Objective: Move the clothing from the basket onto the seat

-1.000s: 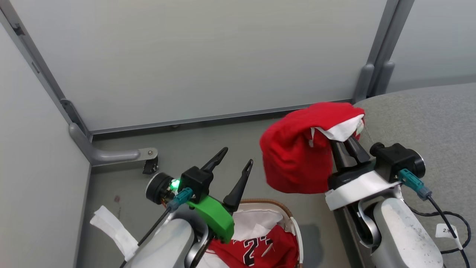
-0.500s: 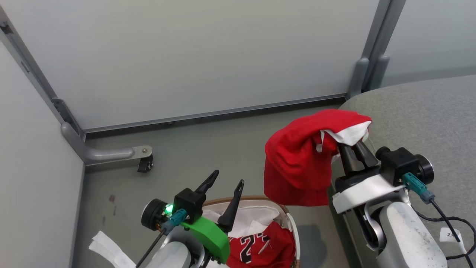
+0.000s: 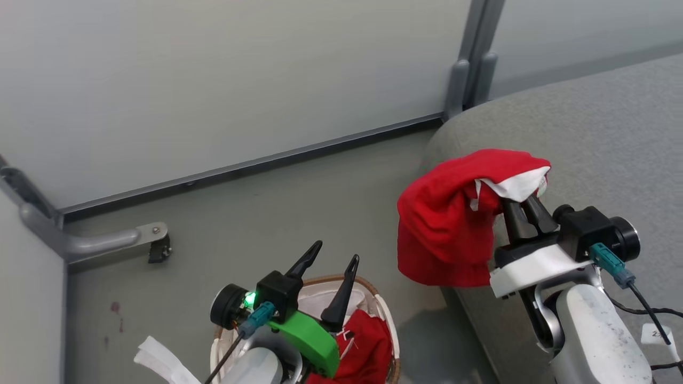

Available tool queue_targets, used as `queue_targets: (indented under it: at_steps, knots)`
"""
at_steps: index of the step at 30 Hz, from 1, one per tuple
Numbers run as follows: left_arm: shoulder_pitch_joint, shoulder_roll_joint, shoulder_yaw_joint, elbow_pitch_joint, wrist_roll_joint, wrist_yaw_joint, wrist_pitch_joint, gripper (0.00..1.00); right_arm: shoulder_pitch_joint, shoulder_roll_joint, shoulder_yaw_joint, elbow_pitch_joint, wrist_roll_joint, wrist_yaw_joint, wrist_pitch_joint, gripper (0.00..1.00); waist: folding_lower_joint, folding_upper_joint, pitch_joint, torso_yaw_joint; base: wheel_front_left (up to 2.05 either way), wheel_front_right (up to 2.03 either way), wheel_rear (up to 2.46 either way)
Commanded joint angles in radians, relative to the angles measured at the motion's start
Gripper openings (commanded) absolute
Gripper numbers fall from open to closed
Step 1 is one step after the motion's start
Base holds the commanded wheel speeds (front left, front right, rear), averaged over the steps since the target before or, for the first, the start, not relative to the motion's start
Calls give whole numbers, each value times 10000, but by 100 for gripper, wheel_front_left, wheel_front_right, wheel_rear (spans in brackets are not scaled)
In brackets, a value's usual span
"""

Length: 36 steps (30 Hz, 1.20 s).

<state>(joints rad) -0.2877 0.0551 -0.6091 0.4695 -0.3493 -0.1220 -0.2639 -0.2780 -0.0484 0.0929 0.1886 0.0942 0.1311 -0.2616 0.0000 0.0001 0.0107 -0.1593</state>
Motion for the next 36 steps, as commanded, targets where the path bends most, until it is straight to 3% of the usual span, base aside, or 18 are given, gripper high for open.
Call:
queue_targets:
  at_steps: [1,7,14,19,24,36]
  knots:
    - [7,12,53,-31,144,-26,-7,100,-83,-39,-106,-34,-74,-6,-51,0,0,-1,439,-973,0,0,0]
    - [-194,-16,65,-162,279,-58,-7,100,-146,-36,-425,-45,-160,-6,-53,0,0,-1,874,-1931,0,0,0]
    - [-358,-21,9,-148,366,-71,-9,100,-185,-30,-849,-102,-150,-6,-51,0,0,-1,1313,-2312,0,0,0]
    - [-539,-22,-27,-185,485,-86,-9,100,-547,-35,-1271,-90,-363,-6,-51,0,0,-1,1706,-2141,0,0,0]
    - [-786,69,58,-402,683,-93,-9,100,-1617,-439,-1754,106,-413,-6,-53,0,0,-1,2345,-1773,0,0,0]
    - [-2041,670,31,-900,1215,-94,-7,100,-5970,-2533,-2194,2550,-772,-6,-51,0,0,-1,4750,-789,0,0,0]
